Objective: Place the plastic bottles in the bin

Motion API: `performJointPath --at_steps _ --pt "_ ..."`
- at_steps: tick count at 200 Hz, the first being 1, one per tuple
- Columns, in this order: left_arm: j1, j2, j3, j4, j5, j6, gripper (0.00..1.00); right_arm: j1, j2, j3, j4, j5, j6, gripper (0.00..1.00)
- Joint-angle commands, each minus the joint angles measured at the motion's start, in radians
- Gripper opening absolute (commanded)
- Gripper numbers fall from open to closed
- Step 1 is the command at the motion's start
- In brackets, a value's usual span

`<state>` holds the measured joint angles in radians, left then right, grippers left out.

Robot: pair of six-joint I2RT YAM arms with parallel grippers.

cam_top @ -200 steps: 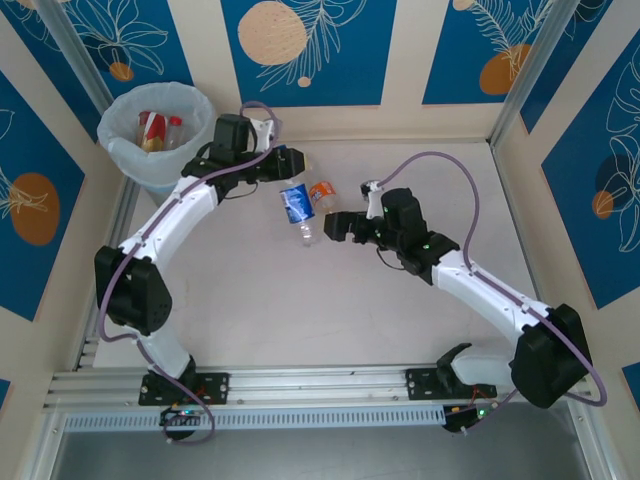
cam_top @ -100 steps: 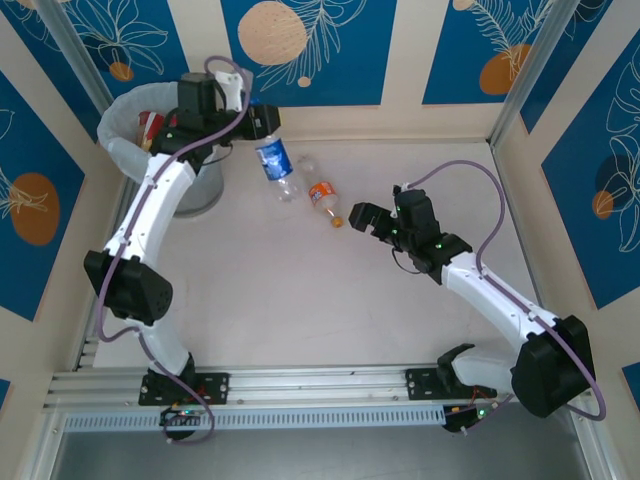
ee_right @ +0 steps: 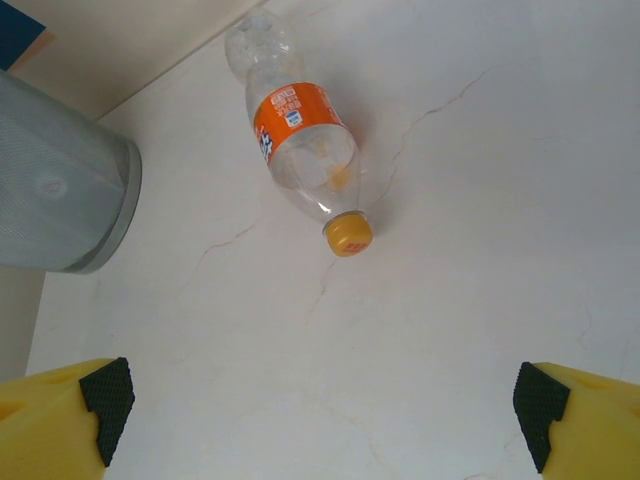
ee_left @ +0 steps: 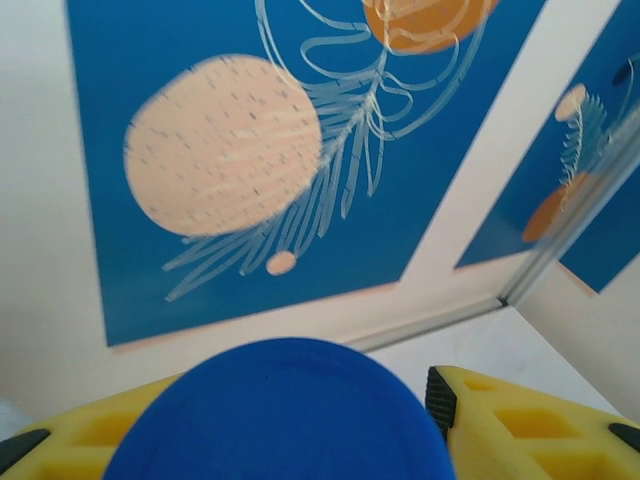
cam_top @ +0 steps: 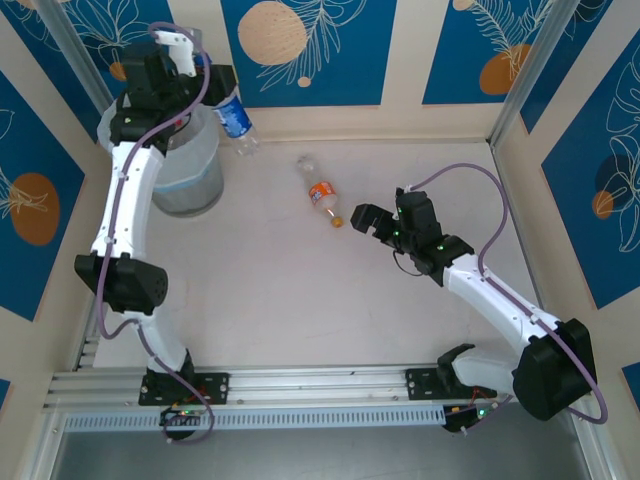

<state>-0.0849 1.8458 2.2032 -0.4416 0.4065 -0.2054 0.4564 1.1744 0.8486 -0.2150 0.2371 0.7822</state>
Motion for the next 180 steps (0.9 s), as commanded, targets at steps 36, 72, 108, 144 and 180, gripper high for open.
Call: performJointPath --at_steps 36,72,108,144,180 --pt "0.089 0.036 0.103 0.138 -0.131 0.027 0.36 -0.007 -0.027 -0.01 -0.024 0.016 0.02 1.0" --pt "0.13 0.05 0.101 0.247 -0.237 0.035 0.36 -0.007 -0.024 -0.017 -0.021 0.01 0.035 1.0" --pt "0.172 0.08 0.129 0.227 -0.26 0.045 0.37 -0.007 -0.027 -0.019 -0.03 0.005 0.04 1.0" --pt "0.2 0.1 0.13 0.186 -0.297 0.092 0.37 -0.008 -0.028 -0.023 -0.034 0.012 0.04 1.0" --pt "0.229 0.136 0.133 0.13 -0.261 0.068 0.37 -0.008 -0.024 -0.022 -0.021 0.006 0.043 1.0"
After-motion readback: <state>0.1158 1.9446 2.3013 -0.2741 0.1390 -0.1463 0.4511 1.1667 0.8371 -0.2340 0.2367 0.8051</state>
